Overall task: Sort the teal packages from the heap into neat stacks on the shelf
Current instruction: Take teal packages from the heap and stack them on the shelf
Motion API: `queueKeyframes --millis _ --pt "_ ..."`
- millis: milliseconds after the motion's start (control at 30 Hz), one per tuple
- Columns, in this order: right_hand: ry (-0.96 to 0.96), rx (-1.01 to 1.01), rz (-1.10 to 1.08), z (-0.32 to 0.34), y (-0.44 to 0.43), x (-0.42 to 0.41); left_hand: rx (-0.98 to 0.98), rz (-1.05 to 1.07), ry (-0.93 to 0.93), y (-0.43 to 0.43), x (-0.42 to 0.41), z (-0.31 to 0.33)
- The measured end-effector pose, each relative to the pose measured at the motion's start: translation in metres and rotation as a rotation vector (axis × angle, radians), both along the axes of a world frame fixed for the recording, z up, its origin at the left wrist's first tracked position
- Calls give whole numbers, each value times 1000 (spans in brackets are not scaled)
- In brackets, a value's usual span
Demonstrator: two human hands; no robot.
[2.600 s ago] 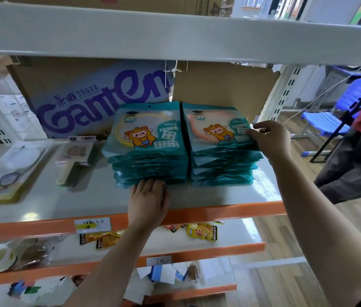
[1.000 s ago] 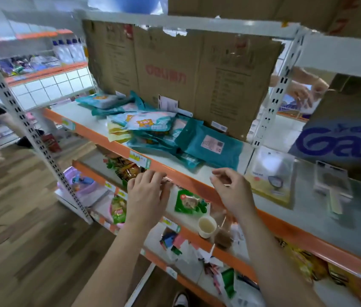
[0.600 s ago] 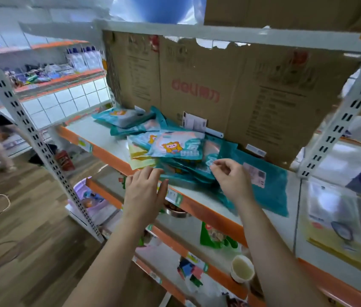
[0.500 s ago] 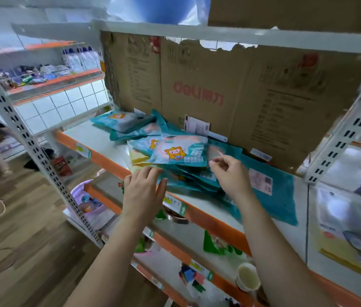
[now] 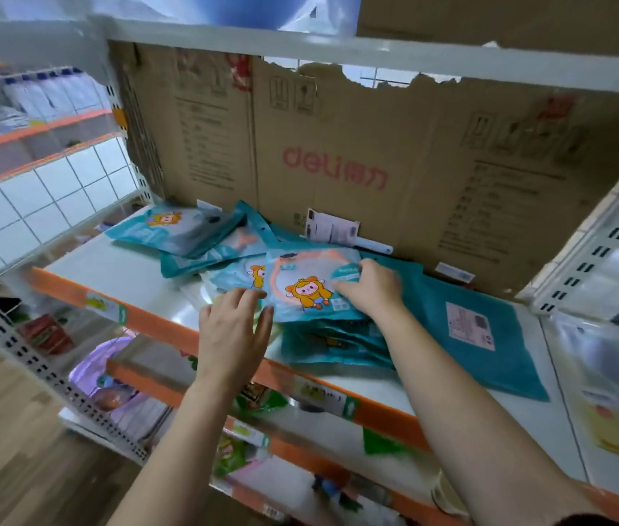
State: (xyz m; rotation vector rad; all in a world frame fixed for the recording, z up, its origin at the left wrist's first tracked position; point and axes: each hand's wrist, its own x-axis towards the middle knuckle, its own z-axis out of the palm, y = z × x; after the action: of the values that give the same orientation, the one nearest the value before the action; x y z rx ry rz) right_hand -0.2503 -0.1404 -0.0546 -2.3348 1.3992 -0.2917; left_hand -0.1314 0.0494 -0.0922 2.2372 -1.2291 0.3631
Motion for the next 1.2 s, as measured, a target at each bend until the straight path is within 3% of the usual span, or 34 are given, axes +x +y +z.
queueKeyframes --millis 200,333,400,567,867,1200 --pt "-42 214 -209 4 -8 22 11 -92 29 -3 42 -1" --pt "-481 528 -331 -8 -7 15 10 -152 63 -7 58 -5" --pt "-628 586 -340 -6 1 4 13 -174 79 -11 62 -6" --pt "-822 527 -352 9 19 -44 35 -255 138 -33 56 -8" --pt "-1089 341 -609 13 26 -131 112 -429 127 -80 30 -7" --pt "-1112 320 -641 3 37 -157 256 -326 526 -129 11 13"
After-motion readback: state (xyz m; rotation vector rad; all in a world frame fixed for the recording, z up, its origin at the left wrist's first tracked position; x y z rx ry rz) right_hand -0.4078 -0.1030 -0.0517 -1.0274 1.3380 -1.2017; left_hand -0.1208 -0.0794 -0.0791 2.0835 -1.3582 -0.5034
